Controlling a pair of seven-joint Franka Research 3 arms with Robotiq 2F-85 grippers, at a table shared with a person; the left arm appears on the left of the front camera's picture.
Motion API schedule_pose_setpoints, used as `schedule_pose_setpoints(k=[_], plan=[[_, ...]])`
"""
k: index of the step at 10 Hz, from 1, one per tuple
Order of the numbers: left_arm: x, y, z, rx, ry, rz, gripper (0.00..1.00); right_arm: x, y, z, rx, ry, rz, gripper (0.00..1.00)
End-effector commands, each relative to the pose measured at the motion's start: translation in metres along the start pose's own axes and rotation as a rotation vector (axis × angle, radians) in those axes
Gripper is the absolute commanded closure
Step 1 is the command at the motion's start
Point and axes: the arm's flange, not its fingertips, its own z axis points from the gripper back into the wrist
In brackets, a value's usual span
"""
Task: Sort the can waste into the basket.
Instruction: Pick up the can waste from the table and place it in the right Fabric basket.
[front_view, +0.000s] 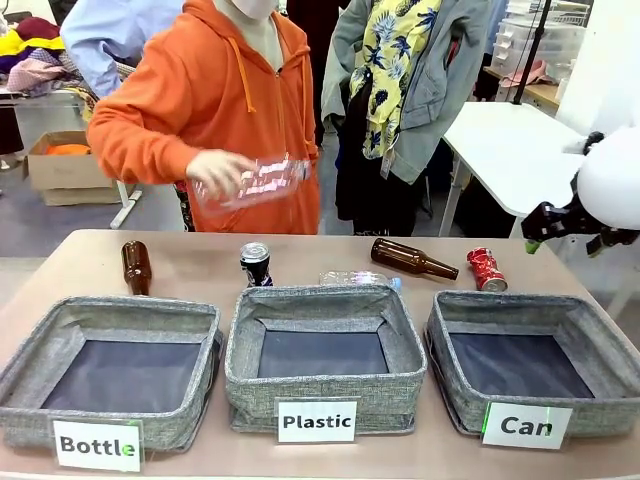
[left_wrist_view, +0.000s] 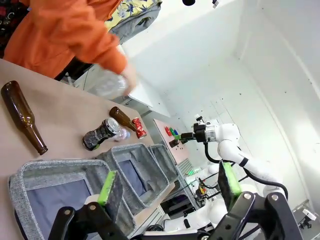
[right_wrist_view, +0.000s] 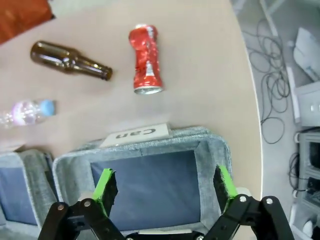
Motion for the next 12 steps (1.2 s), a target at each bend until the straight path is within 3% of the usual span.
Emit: schedule_pose_setpoints(k=[1, 4, 7, 12], plan=[[0.0, -0.001, 0.002, -0.011, 0.002, -0.023, 0.0, 0.04, 0.014, -0.017, 0.01, 0.031, 0.104, 0.0], [0.0, -0.001, 0.002, -0.011, 0.002, -0.023, 0.0, 0.093, 0.023, -0.072, -0.04, 0.138, 0.084, 0.0], [0.0, -0.001, 0.002, -0.011, 0.002, -0.023, 0.0, 0.121, 0.029, -0.125, -0.046, 0.225, 0.102, 0.0], [0.0, -0.001, 0.002, -0.011, 0.002, -0.023, 0.0, 0.133, 0.032, -0.201, -0.064, 0.281, 0.037, 0.0]])
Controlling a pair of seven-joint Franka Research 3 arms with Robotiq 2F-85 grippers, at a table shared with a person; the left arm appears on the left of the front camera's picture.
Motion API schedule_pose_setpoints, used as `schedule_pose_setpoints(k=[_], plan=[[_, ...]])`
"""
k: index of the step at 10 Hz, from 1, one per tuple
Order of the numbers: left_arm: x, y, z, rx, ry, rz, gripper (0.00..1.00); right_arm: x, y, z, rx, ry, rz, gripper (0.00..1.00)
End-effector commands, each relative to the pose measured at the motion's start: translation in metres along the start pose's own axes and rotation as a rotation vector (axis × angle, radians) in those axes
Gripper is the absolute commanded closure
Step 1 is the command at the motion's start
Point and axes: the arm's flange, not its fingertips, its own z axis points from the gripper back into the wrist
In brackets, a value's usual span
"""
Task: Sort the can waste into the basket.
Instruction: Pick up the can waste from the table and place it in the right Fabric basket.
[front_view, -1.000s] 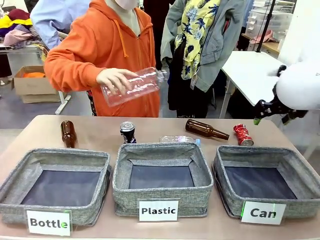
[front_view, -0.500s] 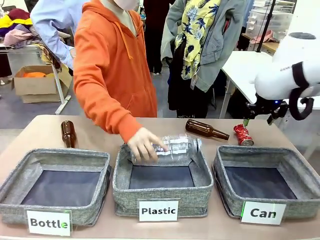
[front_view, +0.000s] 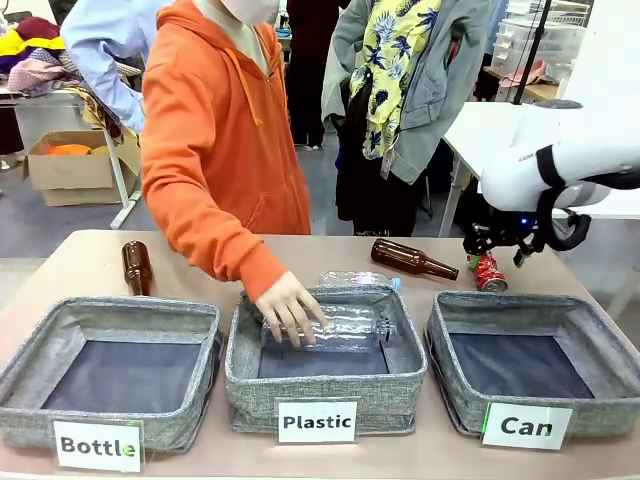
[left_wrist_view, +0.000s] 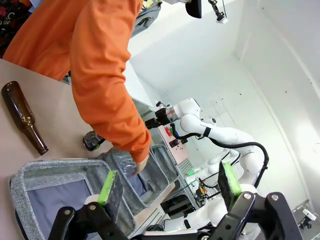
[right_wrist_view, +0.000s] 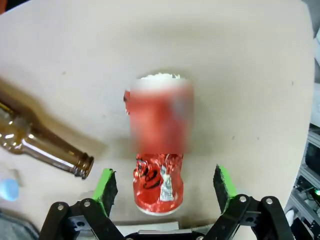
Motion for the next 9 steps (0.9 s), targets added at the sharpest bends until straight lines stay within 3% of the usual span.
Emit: schedule_pose_setpoints(k=[1, 5, 6, 7, 8, 9], plan=[[-0.001, -0.001, 0.001, -0.011, 0.002, -0.024, 0.0, 0.014, 0.008, -0.009, -0.059, -0.011, -0.072, 0.0], [-0.001, -0.001, 0.001, -0.011, 0.002, -0.024, 0.0, 0.017, 0.006, -0.024, -0.035, 0.002, -0.096, 0.0], [-0.001, -0.001, 0.001, -0.011, 0.002, -0.024, 0.0, 0.017, 0.006, -0.024, -0.033, -0.003, -0.094, 0.42], [-0.001, -0.001, 0.001, -0.011, 0.002, -0.024, 0.0, 0.016, 0.006, -0.025, -0.033, 0.001, -0.094, 0.6], [-0.001, -0.001, 0.001, -0.011, 0.002, -0.024, 0.0, 0.016, 0.007, -0.024, -0.037, 0.002, -0.09, 1.0], [-0.001, -0.001, 0.001, -0.011, 0.002, -0.024, 0.0, 0.017, 0.007, -0.024, -0.036, 0.0, -0.092, 1.0]])
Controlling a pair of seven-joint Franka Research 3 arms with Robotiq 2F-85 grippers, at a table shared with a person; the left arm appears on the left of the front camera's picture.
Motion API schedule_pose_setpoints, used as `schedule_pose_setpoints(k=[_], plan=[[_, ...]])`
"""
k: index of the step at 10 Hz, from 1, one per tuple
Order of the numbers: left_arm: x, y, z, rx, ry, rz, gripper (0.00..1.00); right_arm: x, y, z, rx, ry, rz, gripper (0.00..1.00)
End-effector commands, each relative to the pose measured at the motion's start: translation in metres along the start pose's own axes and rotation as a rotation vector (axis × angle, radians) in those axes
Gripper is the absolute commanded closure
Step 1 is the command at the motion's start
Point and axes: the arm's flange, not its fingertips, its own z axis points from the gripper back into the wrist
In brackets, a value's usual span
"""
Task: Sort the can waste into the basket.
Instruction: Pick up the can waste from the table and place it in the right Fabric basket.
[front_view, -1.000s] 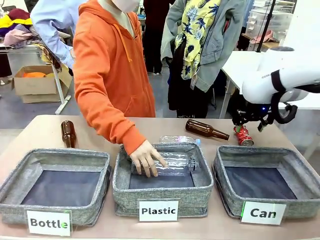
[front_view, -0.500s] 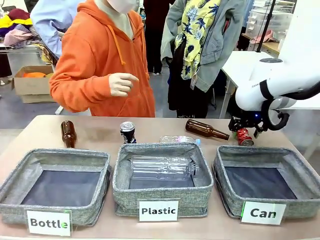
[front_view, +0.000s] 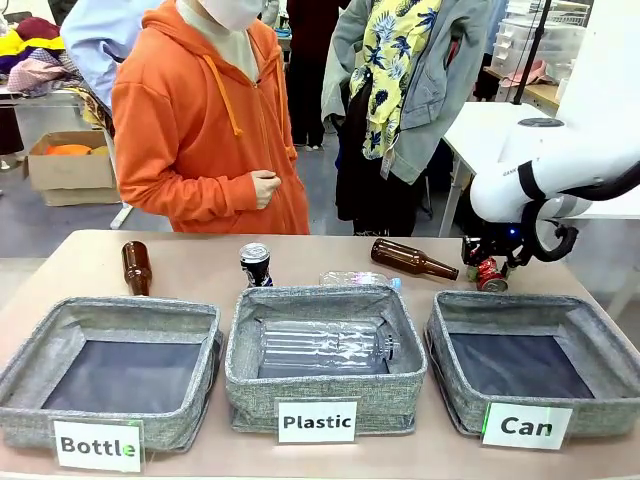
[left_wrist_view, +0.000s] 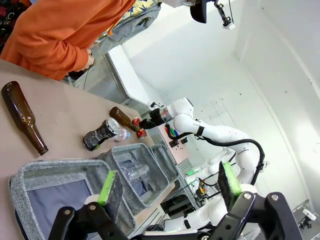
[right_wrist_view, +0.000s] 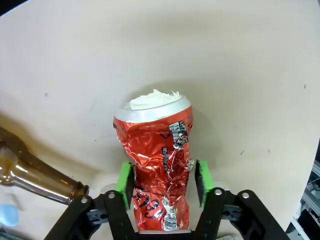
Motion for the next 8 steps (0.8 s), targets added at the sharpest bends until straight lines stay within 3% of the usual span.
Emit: schedule_pose_setpoints(k=[1, 2, 4, 8], plan=[[-0.001, -0.001, 0.001, -0.011, 0.002, -0.023, 0.0, 0.006, 0.005, 0.003, -0.023, -0.016, -0.03, 1.0], [-0.001, -0.001, 0.001, -0.011, 0.002, -0.023, 0.0, 0.005, 0.005, 0.003, -0.018, -0.013, -0.025, 0.86], [-0.001, -0.001, 0.001, -0.011, 0.002, -0.023, 0.0, 0.005, 0.007, 0.001, -0.011, -0.007, -0.012, 1.0], [-0.001, -0.001, 0.001, -0.011, 0.002, -0.023, 0.0, -0.007, 0.0, 0.026, 0.01, -0.061, 0.012, 1.0]])
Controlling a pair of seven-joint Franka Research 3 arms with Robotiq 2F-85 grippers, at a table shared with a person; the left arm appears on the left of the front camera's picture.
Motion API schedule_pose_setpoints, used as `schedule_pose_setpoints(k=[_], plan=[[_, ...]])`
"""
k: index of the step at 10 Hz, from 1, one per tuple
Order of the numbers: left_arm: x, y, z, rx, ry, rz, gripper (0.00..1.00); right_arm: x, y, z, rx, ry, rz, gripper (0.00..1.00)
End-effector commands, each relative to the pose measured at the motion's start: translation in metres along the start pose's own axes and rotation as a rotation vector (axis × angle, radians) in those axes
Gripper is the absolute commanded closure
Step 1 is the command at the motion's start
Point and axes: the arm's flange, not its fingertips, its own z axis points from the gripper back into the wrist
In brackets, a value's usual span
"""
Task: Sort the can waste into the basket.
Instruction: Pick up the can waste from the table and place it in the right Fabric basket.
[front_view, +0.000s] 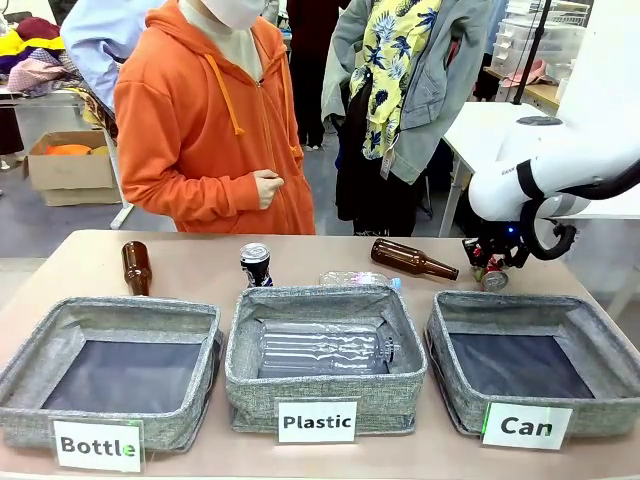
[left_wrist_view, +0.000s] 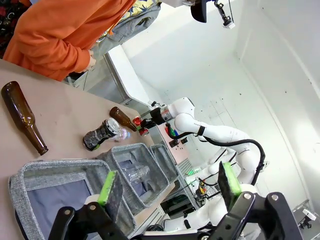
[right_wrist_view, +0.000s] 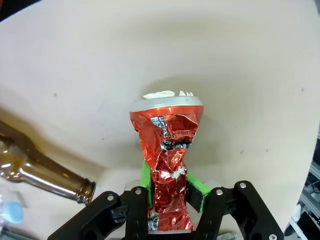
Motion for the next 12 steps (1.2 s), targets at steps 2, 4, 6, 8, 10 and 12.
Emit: schedule_pose_setpoints(k=[2, 4, 6, 8, 10, 12], plan=[[-0.001, -0.001, 0.001, -0.01, 0.002, -0.023, 0.0, -0.036, -0.012, 0.061, 0.021, -0.128, 0.045, 1.0], [-0.001, -0.001, 0.001, -0.01, 0.002, -0.023, 0.0, -0.098, -0.023, 0.119, 0.09, -0.02, 0.326, 1.0], [-0.001, -0.001, 0.001, -0.01, 0.002, -0.023, 0.0, -0.162, -0.026, 0.141, 0.038, -0.009, 0.628, 1.0], [-0.001, -0.001, 0.001, -0.01, 0.002, -0.023, 0.0, -0.211, -0.029, 0.143, 0.156, 0.058, 1.026, 1.0], [-0.001, -0.001, 0.001, -0.01, 0.002, -0.023, 0.0, -0.22, -0.03, 0.139, 0.28, 0.091, 1.287, 1.0], [-0.001, -0.001, 0.001, -0.01, 0.002, -0.023, 0.0, -0.22, -0.029, 0.139, 0.322, 0.086, 1.356, 1.0]])
